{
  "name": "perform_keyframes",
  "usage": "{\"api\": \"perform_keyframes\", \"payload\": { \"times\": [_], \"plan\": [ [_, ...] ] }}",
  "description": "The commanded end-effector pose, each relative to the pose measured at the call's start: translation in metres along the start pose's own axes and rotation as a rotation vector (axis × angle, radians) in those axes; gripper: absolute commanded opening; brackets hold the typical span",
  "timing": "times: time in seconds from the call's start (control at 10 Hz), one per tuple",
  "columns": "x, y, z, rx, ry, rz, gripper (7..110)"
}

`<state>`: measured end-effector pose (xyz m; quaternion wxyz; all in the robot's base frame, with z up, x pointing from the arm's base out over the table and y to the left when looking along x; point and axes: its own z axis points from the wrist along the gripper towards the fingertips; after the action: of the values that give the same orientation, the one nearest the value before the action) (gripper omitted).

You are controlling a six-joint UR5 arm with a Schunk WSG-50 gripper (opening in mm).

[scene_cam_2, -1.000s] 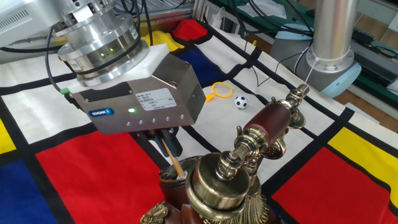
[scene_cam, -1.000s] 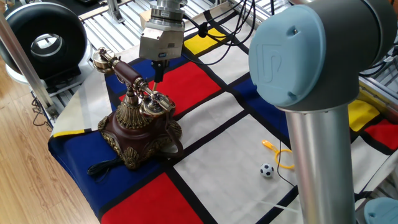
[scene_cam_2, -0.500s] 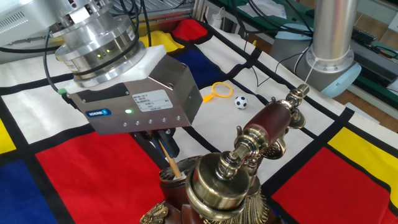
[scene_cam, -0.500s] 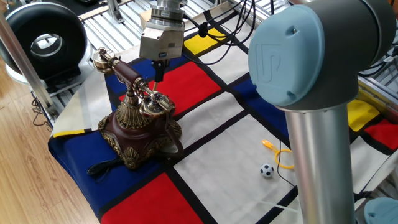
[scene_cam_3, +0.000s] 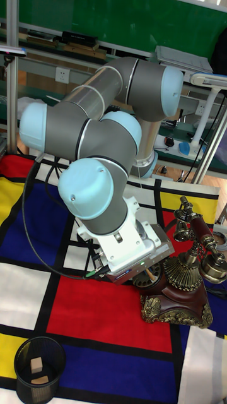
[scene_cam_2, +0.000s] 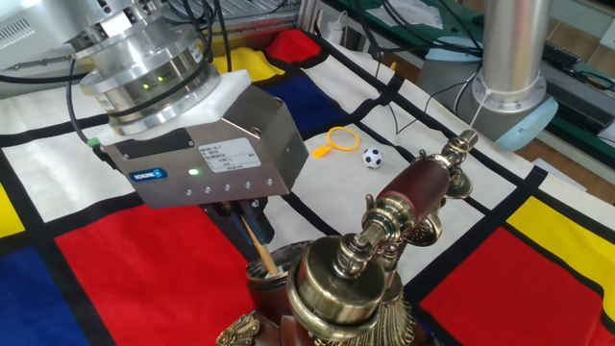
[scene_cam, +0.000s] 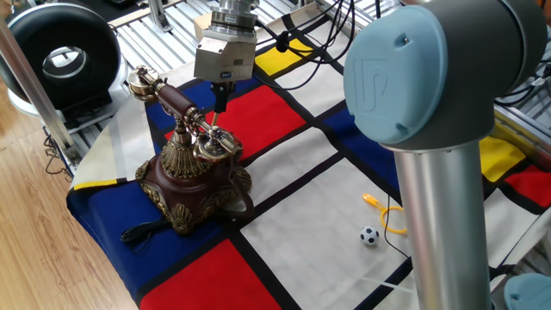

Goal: Dial a number on an old rotary phone

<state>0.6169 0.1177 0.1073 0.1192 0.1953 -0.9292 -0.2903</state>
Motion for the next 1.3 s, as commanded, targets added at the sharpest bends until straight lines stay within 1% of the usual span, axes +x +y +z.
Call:
{"api": "perform_keyframes", "payload": {
  "times": [0.0, 0.1, 0.4, 0.8, 1.2],
  "plan": [
    [-0.001, 0.002, -0.002, -0.029, -0.017, 0.007, 7],
    [-0.001, 0.002, -0.001, -0.040, -0.022, 0.010, 7],
    [-0.002, 0.001, -0.002, -0.044, -0.028, 0.024, 7],
    [-0.006, -0.009, -0.001, -0.008, -0.041, 0.024, 7],
    [-0.005, -0.010, -0.002, -0.003, -0.044, 0.027, 7]
  ]
}}
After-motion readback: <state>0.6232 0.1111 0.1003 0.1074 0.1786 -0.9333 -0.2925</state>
